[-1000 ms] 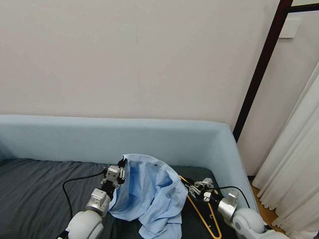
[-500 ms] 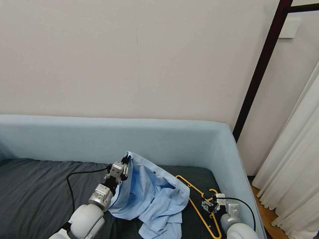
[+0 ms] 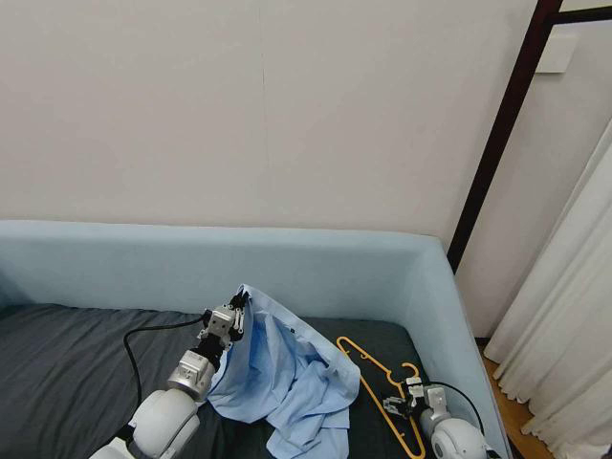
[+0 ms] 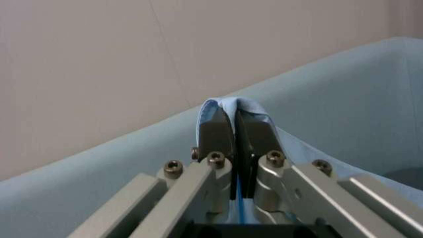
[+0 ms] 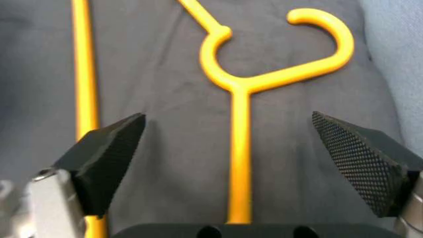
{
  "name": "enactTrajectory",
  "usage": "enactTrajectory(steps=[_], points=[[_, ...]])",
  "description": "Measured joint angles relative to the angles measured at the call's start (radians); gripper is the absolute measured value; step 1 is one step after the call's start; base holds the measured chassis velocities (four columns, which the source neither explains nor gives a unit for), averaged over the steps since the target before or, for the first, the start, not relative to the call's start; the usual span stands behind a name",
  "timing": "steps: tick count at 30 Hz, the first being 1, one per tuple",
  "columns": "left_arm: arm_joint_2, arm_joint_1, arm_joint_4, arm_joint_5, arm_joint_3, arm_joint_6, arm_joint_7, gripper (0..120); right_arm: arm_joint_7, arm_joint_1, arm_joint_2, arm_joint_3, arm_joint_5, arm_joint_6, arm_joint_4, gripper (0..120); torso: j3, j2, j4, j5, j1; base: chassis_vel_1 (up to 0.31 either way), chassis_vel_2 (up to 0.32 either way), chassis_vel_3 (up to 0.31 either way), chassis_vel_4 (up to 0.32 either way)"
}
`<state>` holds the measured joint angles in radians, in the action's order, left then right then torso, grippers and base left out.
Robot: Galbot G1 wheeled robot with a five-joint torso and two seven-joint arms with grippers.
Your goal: Pick up the clothes from the sofa and hang them on the clothes hanger.
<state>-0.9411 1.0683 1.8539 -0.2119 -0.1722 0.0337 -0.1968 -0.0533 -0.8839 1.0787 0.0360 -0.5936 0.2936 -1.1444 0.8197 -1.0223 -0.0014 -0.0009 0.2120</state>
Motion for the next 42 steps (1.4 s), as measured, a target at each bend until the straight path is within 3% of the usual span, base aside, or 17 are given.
enactTrajectory(steps=[21, 24, 34, 42], points=[[-0.006, -0.061, -0.028, -0.006, 0.053, 0.000, -0.012, 0, 0.043, -0.027, -0.002, 0.026, 0.027, 0.057, -0.006, 25, 0.000, 0.000, 0.0003, 0.0000, 0.000, 0.000, 0.000, 0.000, 0.000], [-0.009, -0.064, -0.030, -0.006, 0.057, 0.000, -0.017, 0, 0.044, -0.040, -0.009, 0.028, 0.043, 0.058, -0.022, 8, 0.000, 0.000, 0.0001, 0.0000, 0.000, 0.000, 0.000, 0.000, 0.000], [-0.012, -0.067, -0.034, -0.006, 0.062, 0.000, -0.021, 0, -0.026, -0.065, -0.044, 0.047, 0.068, -0.043, -0.125, 5, 0.000, 0.000, -0.0002, 0.0002, 0.000, 0.000, 0.000, 0.000, 0.000], [-0.012, -0.067, -0.033, -0.007, 0.065, 0.003, -0.013, 0, -0.260, -0.081, -0.131, 0.100, 0.123, -0.150, -0.376, 5, 0.000, 0.000, 0.0001, 0.0000, 0.000, 0.000, 0.000, 0.000, 0.000]])
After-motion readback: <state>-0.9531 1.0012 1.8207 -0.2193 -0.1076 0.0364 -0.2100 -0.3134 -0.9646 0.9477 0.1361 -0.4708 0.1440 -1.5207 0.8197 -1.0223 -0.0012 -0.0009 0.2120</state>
